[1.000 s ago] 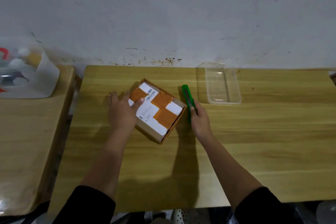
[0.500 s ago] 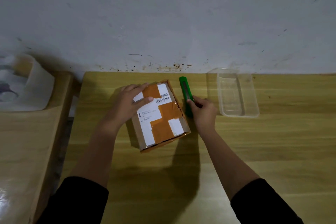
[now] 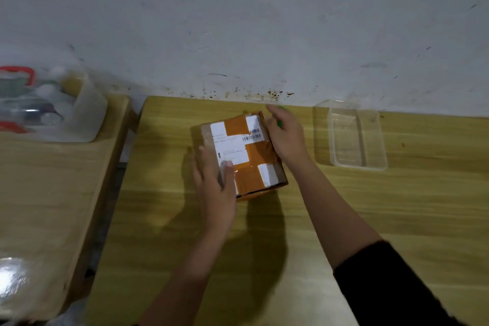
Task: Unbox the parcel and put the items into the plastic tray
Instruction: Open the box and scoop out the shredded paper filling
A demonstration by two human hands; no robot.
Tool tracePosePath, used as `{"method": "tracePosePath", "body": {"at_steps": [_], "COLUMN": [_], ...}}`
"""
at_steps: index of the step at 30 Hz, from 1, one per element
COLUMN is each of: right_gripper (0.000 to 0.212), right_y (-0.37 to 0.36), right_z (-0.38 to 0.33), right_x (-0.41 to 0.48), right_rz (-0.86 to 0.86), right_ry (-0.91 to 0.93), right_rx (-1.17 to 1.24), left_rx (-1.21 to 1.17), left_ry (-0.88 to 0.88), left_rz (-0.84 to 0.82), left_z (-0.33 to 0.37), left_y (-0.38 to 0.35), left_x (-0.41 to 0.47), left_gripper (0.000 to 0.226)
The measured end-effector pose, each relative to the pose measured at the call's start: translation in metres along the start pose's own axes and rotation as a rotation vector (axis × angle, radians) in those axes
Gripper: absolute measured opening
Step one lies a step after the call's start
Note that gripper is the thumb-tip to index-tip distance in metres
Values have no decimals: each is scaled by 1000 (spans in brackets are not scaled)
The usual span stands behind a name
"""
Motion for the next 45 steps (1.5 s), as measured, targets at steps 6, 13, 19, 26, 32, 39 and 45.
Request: {"method": "tracePosePath", "body": {"at_steps": [6, 13, 19, 26, 32, 39, 45], "right_gripper": [40, 37, 21, 40, 45, 20, 8], "right_y": [-12, 11, 22, 72, 120, 115, 108], "right_z": [4, 30, 57, 96, 86, 84, 92], "right_x": [19, -39, -122, -207, -223, -221, -227], "right_rz": [-368, -229, -127, -54, -164, -308, -283], "right_ry": [38, 33, -60, -79, 228, 570, 676], "right_rx": [-208, -275, -147, -189, -414, -540, -551], "left_rx": [-153, -55, -147, -356, -346, -311, -299], "left_ry": [132, 38, 193, 146, 127, 102, 97], "left_rz": [-53, 102, 239, -142, -229, -181, -185], "left_z": [-8, -35, -44, -42, -33, -34, -33], "left_y": [-13, 29, 60, 45, 19, 18, 21], "left_x": [-71, -60, -61, -110, -129, -147, -147], "left_gripper": [67, 57, 40, 45, 43, 44, 45]}}
Point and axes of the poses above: each hand's wrist, its own x-axis towards the middle knuckle, its own y-axis out of the back of the hand, z = x × y, the point moved 1 cm from there along x, towards the middle knuckle, and after that the axes turned 2 degrees about -y, right-handed, at the moved point
